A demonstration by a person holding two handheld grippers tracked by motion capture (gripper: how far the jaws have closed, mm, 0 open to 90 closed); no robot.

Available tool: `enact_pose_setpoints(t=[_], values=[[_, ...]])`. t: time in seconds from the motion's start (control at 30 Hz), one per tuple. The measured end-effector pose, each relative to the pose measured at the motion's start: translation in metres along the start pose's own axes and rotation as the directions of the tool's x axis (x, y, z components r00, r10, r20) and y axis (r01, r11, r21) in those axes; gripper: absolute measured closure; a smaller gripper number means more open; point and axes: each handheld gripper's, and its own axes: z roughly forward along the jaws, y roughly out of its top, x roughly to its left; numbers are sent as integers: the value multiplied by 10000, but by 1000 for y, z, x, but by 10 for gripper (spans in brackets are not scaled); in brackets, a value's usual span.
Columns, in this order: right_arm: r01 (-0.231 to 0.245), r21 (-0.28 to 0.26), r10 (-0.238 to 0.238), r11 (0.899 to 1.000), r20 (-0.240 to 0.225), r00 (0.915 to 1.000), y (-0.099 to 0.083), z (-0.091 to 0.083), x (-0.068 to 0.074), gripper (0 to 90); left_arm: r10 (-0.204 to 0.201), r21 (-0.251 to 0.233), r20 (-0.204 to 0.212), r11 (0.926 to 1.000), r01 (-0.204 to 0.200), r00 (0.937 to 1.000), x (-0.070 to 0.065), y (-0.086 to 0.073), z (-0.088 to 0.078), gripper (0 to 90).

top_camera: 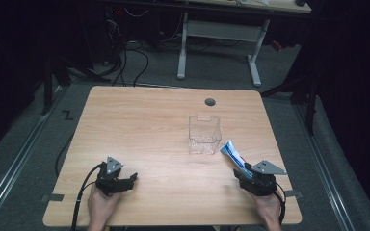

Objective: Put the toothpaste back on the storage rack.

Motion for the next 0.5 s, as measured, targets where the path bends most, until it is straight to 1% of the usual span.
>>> enact_pose_setpoints(t=[0.17,0.23,0.5], values=[[-19,56,18,10000,109,9999,3,-2,-5,476,2,3,3,10000,-2,10000,0,0,0,231],[12,157,-14,9999,135,9999,6,-1,-7,476,2,0,0,10000,-2,10000,0,0,0,231],[235,480,-247,9986,245,9994,17,1,-12,473,0,1,4,10000,0,10000,0,0,0,231]])
